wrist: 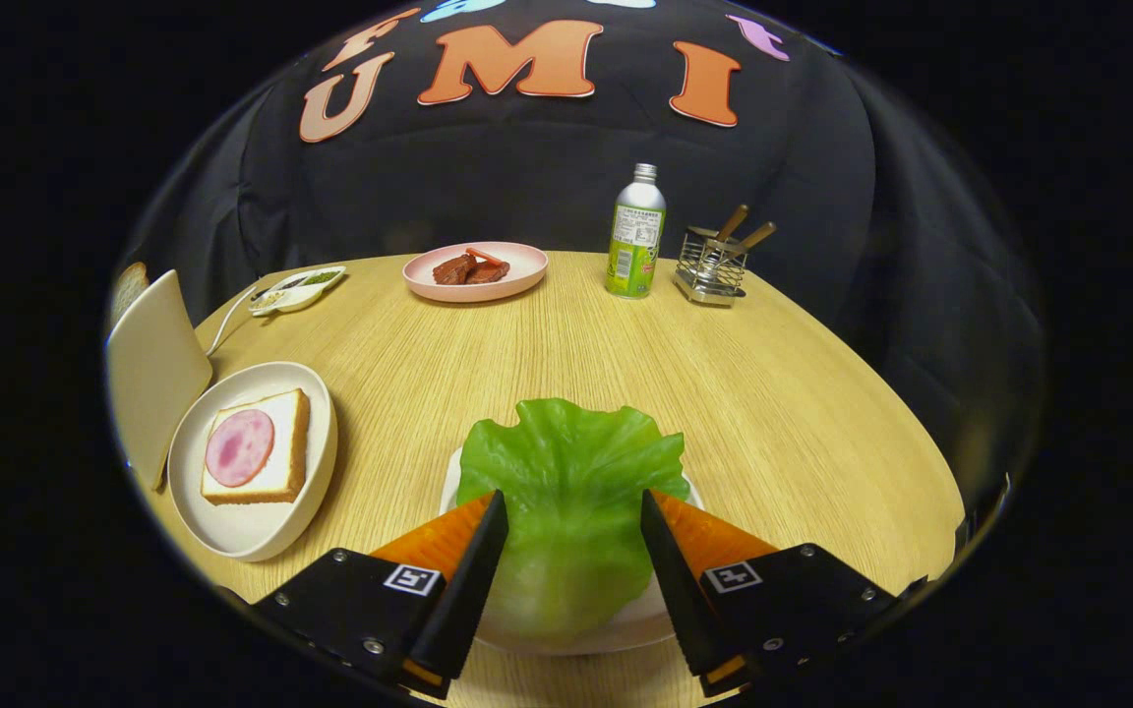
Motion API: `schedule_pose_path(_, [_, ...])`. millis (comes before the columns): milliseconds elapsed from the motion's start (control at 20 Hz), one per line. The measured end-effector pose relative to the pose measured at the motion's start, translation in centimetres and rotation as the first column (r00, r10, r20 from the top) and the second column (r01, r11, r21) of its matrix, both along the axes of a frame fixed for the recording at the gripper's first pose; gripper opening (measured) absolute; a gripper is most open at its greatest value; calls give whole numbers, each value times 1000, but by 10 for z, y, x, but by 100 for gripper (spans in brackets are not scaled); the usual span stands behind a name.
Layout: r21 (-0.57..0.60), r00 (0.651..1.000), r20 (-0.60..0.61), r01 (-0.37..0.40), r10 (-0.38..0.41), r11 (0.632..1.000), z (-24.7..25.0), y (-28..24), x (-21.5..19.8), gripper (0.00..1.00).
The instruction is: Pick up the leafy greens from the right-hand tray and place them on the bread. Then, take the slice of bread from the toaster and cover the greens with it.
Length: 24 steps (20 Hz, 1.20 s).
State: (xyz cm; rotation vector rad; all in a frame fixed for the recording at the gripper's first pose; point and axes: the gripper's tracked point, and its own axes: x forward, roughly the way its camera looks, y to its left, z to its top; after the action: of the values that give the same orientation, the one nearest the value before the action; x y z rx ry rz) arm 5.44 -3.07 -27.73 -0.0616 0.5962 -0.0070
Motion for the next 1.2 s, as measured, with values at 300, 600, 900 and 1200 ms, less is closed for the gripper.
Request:
schedule_pose_path(300, [47, 1000, -15, -11, 11, 999, -4, 3, 0, 77])
schedule_pose_path(600, [44, 999, -14, -42, 42, 998, -4, 12, 1, 51])
schedule_pose_path(900, [64, 1000, -19, -16, 17, 998, -3, 11, 0, 10])
schedule_pose_path(1200, [76, 1000, 2, 0, -1, 997, 21, 10, 2, 1])
